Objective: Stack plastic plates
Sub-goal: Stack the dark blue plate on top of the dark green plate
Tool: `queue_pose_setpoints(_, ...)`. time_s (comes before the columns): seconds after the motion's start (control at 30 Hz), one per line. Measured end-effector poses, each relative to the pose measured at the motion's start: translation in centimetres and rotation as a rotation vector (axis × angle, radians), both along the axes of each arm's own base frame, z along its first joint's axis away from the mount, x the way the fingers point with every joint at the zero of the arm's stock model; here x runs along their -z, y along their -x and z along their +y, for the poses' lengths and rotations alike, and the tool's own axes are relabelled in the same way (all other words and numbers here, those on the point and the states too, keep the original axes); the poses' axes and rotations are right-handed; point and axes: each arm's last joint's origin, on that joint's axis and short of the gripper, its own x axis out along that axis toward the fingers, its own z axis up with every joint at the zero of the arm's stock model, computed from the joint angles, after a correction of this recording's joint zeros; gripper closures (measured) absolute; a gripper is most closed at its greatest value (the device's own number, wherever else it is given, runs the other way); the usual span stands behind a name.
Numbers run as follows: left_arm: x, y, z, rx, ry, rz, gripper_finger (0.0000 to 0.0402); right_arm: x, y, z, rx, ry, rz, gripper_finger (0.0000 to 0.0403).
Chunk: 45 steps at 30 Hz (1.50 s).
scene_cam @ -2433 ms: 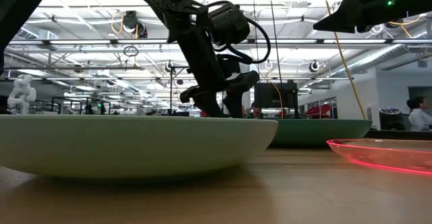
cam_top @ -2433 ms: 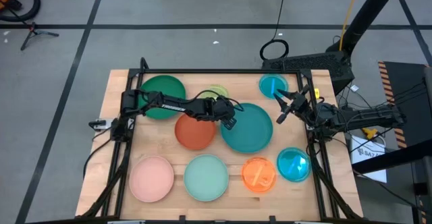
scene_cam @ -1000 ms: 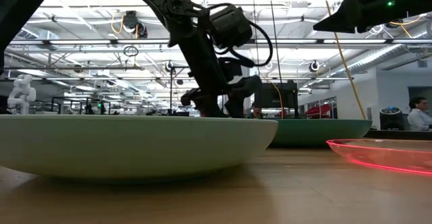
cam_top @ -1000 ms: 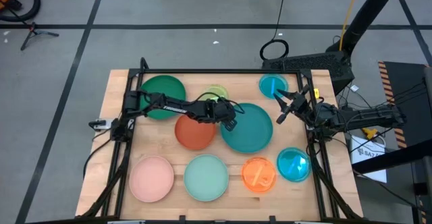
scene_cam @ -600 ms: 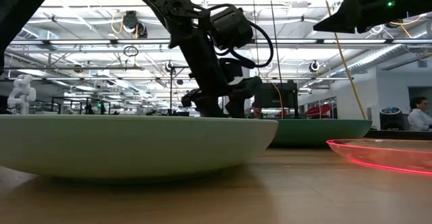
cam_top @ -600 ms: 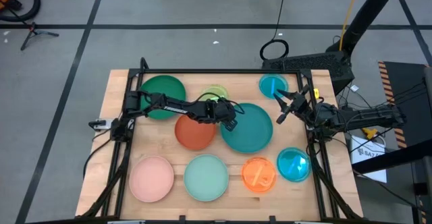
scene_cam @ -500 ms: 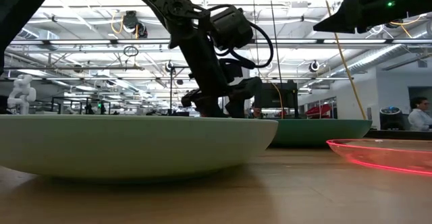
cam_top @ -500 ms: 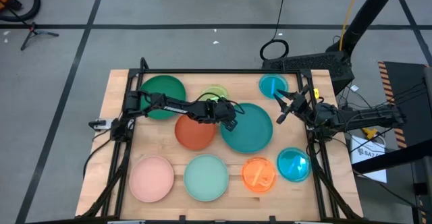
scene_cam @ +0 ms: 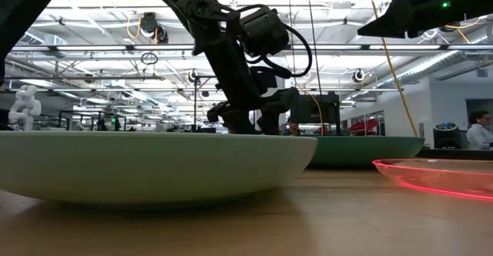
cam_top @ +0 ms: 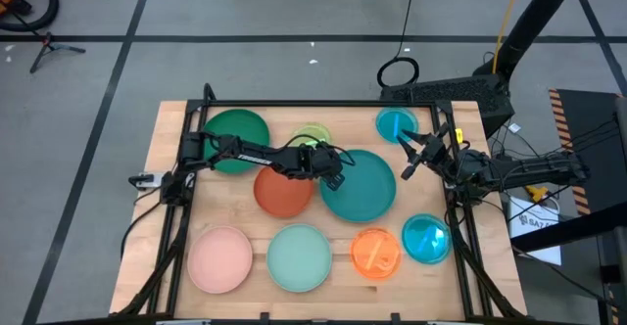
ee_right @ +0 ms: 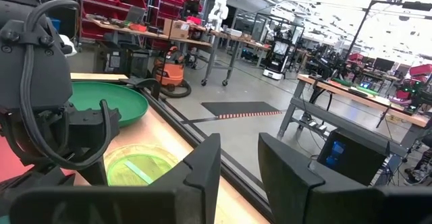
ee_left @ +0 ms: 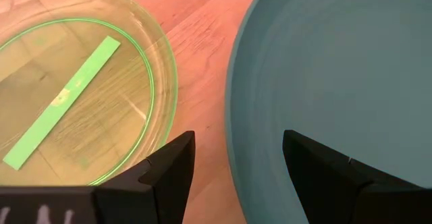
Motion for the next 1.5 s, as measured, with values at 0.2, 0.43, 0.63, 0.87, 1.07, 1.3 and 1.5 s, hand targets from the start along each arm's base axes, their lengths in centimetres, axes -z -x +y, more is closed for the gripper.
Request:
queue_pose_setpoints(0.2, -0.4, -0.2, 0.0, 0.010, -0.007, 0.000, 0.0172, 0.0, 0.0, 0.0, 0.000, 0.000, 0.002, 0.0310)
queue_pose_setpoints(0.43, -0.8, -0.4, 0.0, 0.027, -0.018, -0.001, 0.0181, 0.0, 0.0, 0.0, 0.000, 0.000, 0.002, 0.0310)
queue_pose_setpoints(0.63, -0.8, -0.3, 0.0, 0.027, -0.017, 0.002, 0.0256, 0.0, 0.0, 0.0, 0.000, 0.000, 0.002, 0.0310)
queue_pose_setpoints(0.87, -0.8, -0.3, 0.0, 0.021, -0.014, -0.001, 0.0343, 0.0, 0.0, 0.0, 0.000, 0.000, 0.002, 0.0310)
queue_pose_setpoints(1.07, -0.9, -0.5, 0.3, 0.025, -0.022, -0.027, 0.0393, 0.1, 0.0, 0.0, 0.000, 0.001, 0.011, 0.0310)
queue_pose_setpoints(1.3, -1.5, -1.0, 1.3, 0.062, -0.067, -0.060, 0.0394, 0.1, 0.0, 0.0, 0.000, 0.001, 0.014, 0.0310)
queue_pose_setpoints(1.5, -1.6, -1.0, 1.8, 0.083, -0.060, -0.059, 0.0394, 0.1, 0.0, 0.0, 0.001, 0.004, 0.012, 0.0310)
